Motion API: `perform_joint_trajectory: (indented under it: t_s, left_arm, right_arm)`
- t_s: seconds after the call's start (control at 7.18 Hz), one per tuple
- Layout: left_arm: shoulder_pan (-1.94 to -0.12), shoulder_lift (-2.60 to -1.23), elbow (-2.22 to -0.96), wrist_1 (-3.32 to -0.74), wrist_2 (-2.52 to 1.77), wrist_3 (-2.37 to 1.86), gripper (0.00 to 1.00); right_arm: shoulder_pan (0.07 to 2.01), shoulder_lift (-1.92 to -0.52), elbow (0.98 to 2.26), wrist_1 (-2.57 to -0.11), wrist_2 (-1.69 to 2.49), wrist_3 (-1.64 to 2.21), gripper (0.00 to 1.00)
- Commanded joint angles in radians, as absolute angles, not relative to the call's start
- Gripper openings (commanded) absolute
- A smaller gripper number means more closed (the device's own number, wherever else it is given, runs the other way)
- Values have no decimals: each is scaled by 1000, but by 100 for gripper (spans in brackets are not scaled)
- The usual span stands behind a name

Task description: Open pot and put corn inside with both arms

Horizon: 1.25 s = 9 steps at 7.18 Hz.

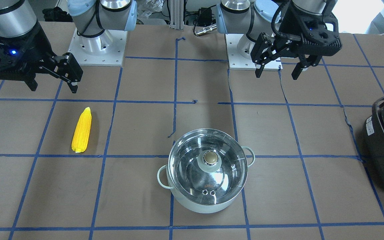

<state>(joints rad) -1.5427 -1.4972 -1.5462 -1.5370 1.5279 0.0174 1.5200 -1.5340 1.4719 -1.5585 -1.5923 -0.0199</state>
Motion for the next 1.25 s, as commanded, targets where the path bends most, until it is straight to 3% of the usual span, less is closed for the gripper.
perform_joint_trajectory:
  t_s: [0.0, 0.7, 1.11]
  left_arm:
    - [-1545, -1496, -1546, -1537, 1532, 15, 100]
    - [-1539, -1528, -1526, -1525, 1536, 15, 100]
    - [-1580, -1565, -1531, -1370, 1539, -14, 100]
  right_arm:
    - [1519, -1534, 1473, -1559, -1592, -20, 100]
    - [1519, -1534, 1473, -1559, -1592, -20, 100]
    - [1519, -1534, 1471, -1559, -1592, -20, 100]
